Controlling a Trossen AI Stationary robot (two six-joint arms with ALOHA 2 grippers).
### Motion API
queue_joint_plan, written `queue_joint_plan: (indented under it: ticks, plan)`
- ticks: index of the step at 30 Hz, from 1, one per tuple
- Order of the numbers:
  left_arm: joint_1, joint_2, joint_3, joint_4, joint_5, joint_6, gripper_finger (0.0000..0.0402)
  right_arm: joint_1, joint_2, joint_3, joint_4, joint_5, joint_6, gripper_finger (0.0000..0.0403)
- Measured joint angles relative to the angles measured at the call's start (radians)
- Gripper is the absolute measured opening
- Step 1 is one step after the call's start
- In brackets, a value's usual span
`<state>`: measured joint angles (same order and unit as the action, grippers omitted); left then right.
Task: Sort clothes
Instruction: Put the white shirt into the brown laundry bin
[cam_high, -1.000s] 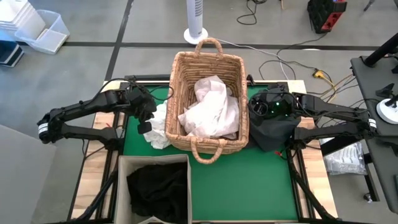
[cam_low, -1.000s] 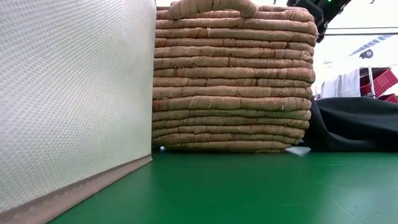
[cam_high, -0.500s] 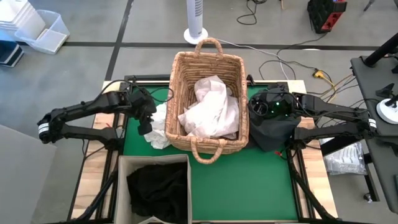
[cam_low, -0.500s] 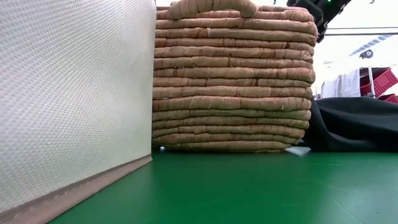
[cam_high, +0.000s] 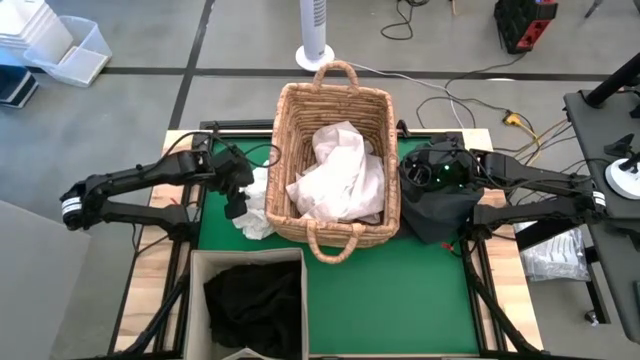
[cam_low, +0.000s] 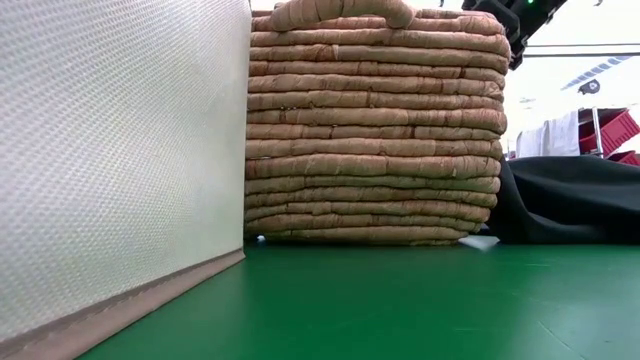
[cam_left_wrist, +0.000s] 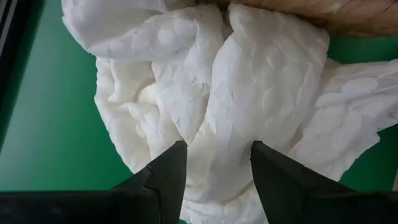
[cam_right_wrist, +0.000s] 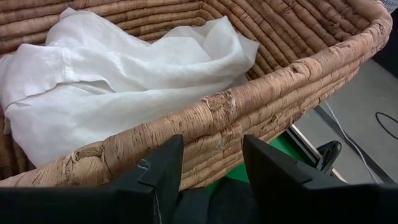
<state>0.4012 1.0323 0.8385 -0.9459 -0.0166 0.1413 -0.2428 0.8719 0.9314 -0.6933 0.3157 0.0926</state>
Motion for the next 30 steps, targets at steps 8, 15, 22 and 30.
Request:
queue_joint_plan:
  ticks: [8, 15, 22, 30]
  plan:
    - [0.000, 0.002, -0.017, 0.025, 0.000, 0.000, 0.0160, 0.000, 0.000, 0.000, -0.001, 0.000, 0.001, 0.0164]
    - [0.000, 0.014, -0.024, 0.028, 0.000, 0.000, 0.0160, 0.000, 0.000, -0.001, -0.003, -0.001, 0.001, 0.0157]
    - [0.000, 0.014, -0.024, 0.029, 0.000, 0.006, 0.0155, 0.000, 0.000, -0.003, -0.003, 0.000, 0.001, 0.0166]
    - [0.000, 0.014, -0.024, 0.030, -0.001, 0.006, 0.0154, 0.000, 0.000, -0.003, -0.004, 0.000, 0.001, 0.0164]
